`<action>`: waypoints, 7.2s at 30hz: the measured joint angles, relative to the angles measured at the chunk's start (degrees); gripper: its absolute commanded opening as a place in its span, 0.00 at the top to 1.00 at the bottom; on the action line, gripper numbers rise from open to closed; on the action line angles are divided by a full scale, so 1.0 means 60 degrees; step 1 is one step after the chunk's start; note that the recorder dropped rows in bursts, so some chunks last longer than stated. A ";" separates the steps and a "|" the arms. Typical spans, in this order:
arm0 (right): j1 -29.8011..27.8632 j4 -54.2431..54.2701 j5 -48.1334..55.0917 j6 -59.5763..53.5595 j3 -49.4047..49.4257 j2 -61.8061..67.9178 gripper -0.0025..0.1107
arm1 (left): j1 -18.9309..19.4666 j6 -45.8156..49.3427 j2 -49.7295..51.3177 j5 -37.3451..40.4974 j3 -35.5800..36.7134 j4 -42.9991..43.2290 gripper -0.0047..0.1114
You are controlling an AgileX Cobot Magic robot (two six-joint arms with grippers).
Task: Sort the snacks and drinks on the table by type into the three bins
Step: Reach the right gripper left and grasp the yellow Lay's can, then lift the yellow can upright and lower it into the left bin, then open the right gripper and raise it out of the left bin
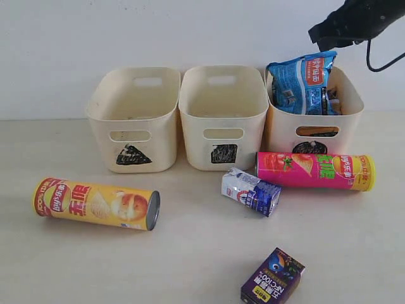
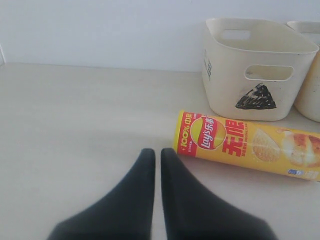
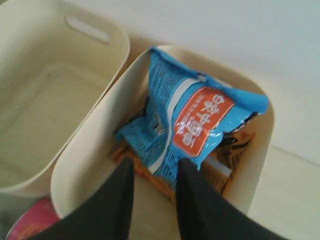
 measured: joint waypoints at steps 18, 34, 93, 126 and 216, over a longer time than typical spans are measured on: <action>0.1918 0.0848 0.4496 -0.2293 0.0412 -0.0224 0.98 | 0.0000 0.0000 0.0000 0.0000 0.0000 0.0000 0.93; 0.6595 0.1341 0.1054 -0.3249 0.1240 0.0350 0.98 | 0.0000 0.0000 0.0000 0.0000 0.0000 0.0000 0.93; 0.7530 -0.0907 -0.1897 -0.3144 -0.2309 0.5119 0.35 | 0.0000 0.0000 0.0000 0.0000 0.0000 0.0000 0.93; 0.7236 -0.1308 -0.0974 -0.0685 -0.2270 0.4503 0.98 | 0.0000 0.0000 0.0000 0.0000 0.0000 0.0000 0.93; 0.5907 -0.0661 0.2953 0.1559 -0.4453 0.3350 0.98 | 0.0000 0.0000 0.0000 0.0000 0.0000 0.0000 0.93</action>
